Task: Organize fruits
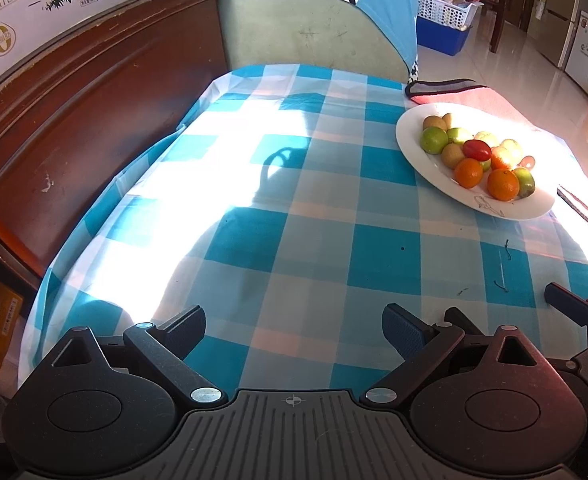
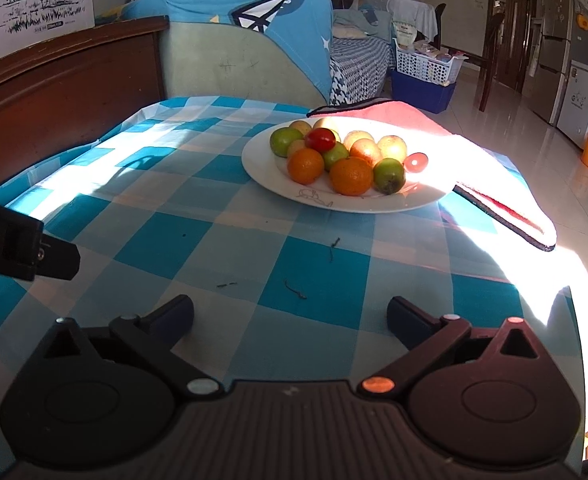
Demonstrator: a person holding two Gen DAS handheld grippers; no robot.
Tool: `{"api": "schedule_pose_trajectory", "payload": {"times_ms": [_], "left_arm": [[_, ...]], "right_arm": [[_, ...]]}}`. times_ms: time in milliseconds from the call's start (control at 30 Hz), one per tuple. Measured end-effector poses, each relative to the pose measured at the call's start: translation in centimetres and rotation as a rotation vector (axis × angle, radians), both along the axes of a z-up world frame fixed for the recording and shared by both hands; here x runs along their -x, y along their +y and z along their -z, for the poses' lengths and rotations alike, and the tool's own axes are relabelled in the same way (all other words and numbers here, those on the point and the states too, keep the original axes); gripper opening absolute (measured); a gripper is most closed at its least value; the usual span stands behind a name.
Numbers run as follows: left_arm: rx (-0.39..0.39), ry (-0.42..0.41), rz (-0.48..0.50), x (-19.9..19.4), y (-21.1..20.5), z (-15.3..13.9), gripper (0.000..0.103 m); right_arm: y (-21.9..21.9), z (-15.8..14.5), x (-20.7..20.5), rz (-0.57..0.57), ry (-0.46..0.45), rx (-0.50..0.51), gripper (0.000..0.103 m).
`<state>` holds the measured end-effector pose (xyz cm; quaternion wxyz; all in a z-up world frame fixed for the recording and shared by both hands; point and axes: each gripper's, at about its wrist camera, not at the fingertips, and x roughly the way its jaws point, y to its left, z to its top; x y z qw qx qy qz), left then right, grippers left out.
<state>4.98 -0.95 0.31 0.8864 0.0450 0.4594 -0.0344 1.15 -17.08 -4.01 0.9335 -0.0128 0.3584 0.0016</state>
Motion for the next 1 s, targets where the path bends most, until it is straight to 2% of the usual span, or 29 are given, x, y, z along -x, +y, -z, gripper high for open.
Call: {"api": "schedule_pose_trajectory", "payload": {"times_ms": [233, 1000], "left_arm": [[0.003, 0.003, -0.005, -0.1, 0.1, 0.0, 0.096], [-0.007, 0.025, -0.04, -1.0, 0.4, 1.0, 0.096]], "right_arm": [[0.7, 0.5, -1.3, -0.025, -0.041, -0.001, 0.102], [0.7, 0.5, -1.6, -0.034, -0.041, -0.01, 0.102]]}}
